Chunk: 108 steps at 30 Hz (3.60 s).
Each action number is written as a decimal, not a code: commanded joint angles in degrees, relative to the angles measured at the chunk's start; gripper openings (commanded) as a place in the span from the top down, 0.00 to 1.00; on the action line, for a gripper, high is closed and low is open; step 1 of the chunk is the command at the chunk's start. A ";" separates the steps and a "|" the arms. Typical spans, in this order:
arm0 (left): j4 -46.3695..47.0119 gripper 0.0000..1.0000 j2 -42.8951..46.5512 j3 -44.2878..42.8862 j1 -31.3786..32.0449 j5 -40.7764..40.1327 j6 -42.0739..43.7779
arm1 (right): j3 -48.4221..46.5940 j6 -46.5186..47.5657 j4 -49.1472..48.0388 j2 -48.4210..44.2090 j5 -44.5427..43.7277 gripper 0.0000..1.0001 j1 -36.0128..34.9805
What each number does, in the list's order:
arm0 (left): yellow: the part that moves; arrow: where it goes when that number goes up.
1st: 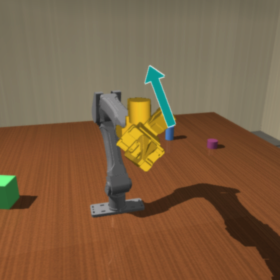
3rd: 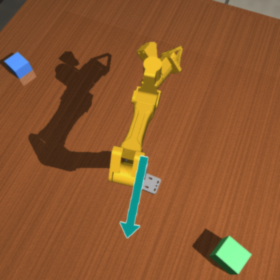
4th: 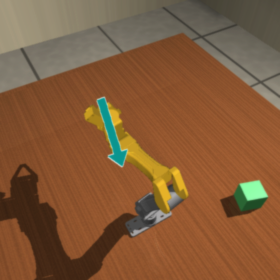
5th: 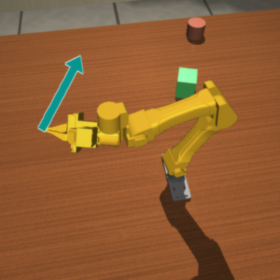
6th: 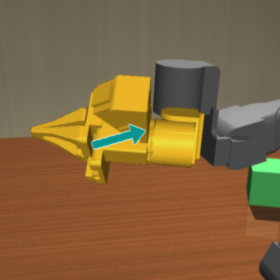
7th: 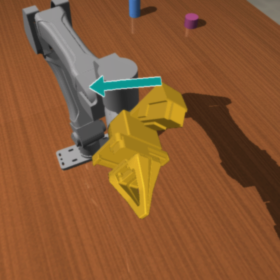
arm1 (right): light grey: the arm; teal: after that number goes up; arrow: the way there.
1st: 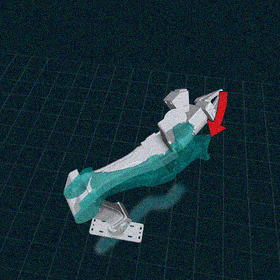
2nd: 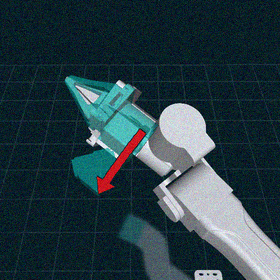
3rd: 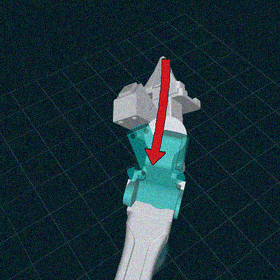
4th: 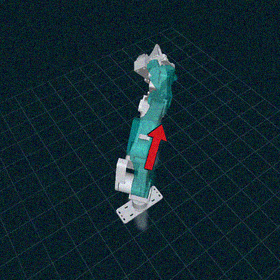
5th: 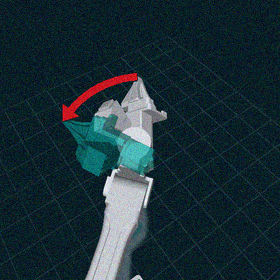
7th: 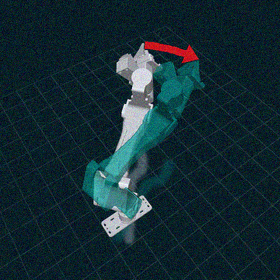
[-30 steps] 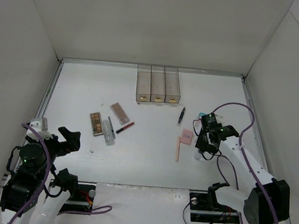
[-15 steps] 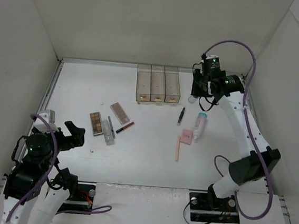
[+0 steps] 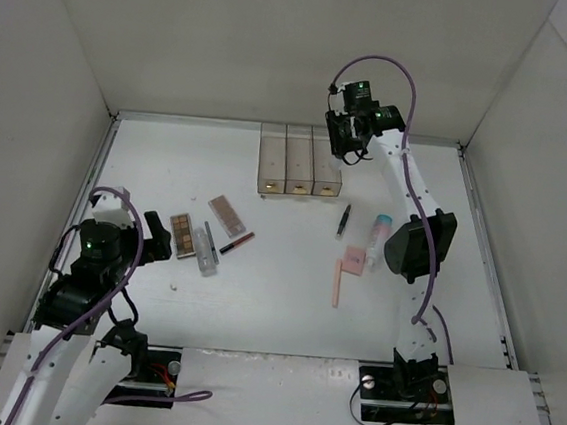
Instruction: Organize the makeup
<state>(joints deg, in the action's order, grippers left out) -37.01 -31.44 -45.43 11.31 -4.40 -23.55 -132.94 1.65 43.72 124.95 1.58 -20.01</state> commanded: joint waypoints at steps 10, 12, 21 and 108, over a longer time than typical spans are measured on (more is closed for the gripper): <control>3.79 0.00 -2.22 -1.68 0.29 -4.21 0.52 | -7.95 1.78 -5.31 8.03 0.09 1.00 -0.47; 3.97 0.00 -2.48 -1.77 0.29 -3.69 0.44 | -6.37 2.13 -6.54 9.08 -0.18 1.00 -0.47; 4.58 0.00 -2.75 -1.33 0.29 -2.28 0.35 | -5.48 1.95 -7.43 12.87 2.98 0.99 0.06; 9.83 1.00 -40.72 -14.88 14.27 1.55 -7.32 | 25.63 -5.87 -12.61 -26.41 8.05 0.29 -2.76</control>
<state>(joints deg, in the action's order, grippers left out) -34.13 -74.67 -60.29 25.15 -6.02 -38.83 -107.55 -2.57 33.54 103.28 1.98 -22.92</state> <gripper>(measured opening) 0.397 0.707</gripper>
